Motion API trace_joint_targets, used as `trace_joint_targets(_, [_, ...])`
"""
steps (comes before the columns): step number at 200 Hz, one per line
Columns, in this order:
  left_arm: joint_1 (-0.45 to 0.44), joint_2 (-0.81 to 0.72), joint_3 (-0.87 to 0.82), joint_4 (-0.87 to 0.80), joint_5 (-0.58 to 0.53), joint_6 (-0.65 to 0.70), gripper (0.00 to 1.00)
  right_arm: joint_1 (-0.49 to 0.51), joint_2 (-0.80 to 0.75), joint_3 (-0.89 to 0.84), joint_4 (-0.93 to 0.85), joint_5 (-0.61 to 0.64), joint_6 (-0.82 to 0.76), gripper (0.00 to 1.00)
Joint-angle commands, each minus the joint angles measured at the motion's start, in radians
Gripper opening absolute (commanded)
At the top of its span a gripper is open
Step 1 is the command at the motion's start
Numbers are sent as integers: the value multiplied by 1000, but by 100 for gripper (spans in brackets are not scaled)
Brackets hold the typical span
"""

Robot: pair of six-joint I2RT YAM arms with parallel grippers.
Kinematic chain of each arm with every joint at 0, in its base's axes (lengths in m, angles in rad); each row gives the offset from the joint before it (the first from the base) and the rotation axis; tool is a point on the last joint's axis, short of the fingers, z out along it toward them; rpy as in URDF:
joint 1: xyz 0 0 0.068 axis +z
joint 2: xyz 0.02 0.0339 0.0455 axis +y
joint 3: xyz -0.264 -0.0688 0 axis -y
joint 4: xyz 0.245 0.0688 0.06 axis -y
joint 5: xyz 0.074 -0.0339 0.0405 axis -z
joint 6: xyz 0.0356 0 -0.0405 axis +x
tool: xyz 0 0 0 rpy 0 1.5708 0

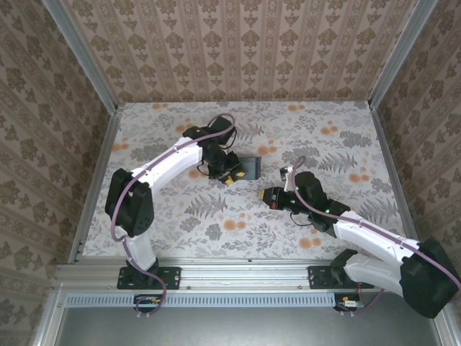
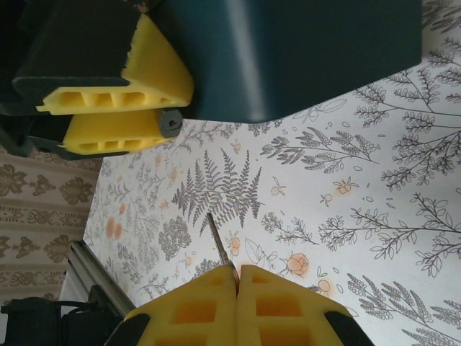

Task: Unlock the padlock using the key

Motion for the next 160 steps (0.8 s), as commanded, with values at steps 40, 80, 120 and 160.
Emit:
trace_joint_targets(40, [-59,-43,111,-194,-28,-161,8,-12,-103,86,-226,-1,-88,0])
trace_joint_targets(80, [-81,-39,104,-280,-70,-230,8,-22,-135,131,-315,-11,-136,0])
trace_joint_targets(120, [-94,-7,177,-397,-57,-220,9,-27,-124,155,-323,-50,-150,0])
trace_joint_targets(160, [-80,43,208,-422,-17,-213,14,-30,-92,165,-301,-65,-160,0])
